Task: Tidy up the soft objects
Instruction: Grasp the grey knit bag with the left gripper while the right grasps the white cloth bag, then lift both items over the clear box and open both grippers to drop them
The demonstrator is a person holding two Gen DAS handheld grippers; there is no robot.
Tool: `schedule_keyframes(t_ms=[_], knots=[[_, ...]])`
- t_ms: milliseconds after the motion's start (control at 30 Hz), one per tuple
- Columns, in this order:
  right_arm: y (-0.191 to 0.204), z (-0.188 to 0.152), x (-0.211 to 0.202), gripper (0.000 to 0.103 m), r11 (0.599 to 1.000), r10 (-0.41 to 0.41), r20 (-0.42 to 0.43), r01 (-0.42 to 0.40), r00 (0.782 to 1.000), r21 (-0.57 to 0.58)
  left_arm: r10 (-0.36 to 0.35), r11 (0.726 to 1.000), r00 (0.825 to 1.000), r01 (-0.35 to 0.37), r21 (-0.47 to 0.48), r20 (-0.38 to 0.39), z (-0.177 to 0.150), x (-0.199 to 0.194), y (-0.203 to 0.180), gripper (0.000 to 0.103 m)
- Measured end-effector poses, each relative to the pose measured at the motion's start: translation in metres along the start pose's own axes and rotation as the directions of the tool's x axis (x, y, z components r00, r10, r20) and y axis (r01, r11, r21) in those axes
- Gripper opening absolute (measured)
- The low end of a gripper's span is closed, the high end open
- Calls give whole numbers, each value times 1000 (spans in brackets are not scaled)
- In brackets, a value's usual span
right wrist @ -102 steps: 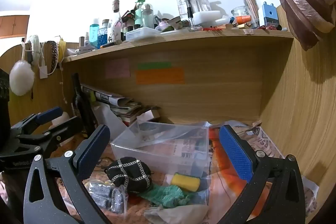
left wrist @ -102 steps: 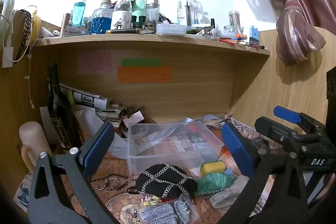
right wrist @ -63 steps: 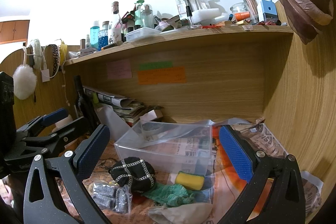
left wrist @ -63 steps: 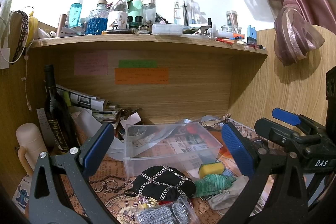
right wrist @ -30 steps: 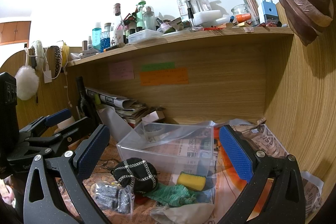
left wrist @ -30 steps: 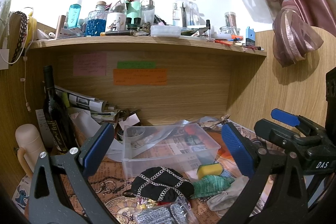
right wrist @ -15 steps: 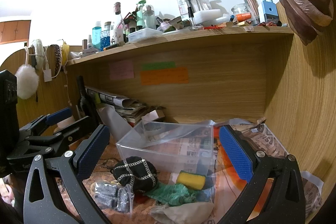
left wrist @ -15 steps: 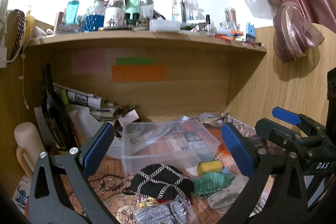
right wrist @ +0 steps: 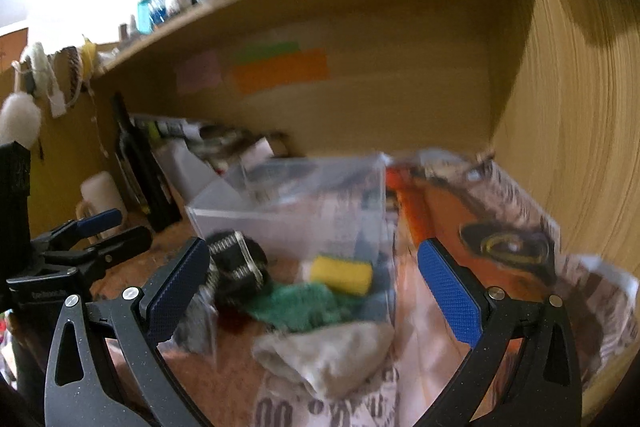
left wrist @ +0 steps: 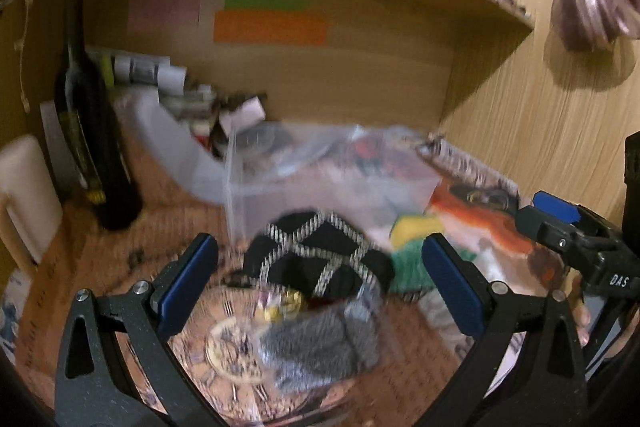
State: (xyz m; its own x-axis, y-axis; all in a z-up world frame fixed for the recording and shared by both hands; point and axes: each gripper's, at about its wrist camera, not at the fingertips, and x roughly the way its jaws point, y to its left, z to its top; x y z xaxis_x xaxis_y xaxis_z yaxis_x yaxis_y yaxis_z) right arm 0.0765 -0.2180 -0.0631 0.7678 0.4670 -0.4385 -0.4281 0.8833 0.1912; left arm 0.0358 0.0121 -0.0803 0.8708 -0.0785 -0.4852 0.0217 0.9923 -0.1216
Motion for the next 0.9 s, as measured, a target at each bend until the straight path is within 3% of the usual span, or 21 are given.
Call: schedule_keyframes(t_ms=[367, 433, 467, 567, 633, 700, 833, 900], knots=[[-13, -44, 26, 103, 999, -13, -169, 18, 986, 27, 15, 1000, 988, -18, -20, -153, -44, 25, 7, 103], [-14, -48, 29, 100, 999, -12, -185, 19, 983, 33, 10, 999, 984, -17, -39, -176, -50, 29, 10, 95], [-15, -50, 31, 98, 999, -8, -193, 15, 981, 36, 3, 999, 982, -12, -44, -191, -53, 31, 11, 86], [-17, -54, 34, 86, 999, 8, -214, 1, 977, 38, -34, 997, 973, 18, -74, -228, -59, 38, 15, 69], [-16, -57, 36, 74, 999, 14, -223, -6, 975, 36, -51, 995, 974, 31, -92, -222, -62, 37, 17, 64], [-16, -59, 37, 62, 999, 15, -231, -8, 973, 33, -58, 995, 974, 38, -91, -219, -62, 34, 16, 53], [-18, -58, 36, 42, 999, 25, -224, -14, 974, 49, -56, 995, 978, 37, -94, -203, -59, 26, 15, 43], [-19, -57, 33, 37, 998, 27, -212, -16, 977, 56, -43, 996, 981, 27, -88, -187, -55, 20, 15, 40]])
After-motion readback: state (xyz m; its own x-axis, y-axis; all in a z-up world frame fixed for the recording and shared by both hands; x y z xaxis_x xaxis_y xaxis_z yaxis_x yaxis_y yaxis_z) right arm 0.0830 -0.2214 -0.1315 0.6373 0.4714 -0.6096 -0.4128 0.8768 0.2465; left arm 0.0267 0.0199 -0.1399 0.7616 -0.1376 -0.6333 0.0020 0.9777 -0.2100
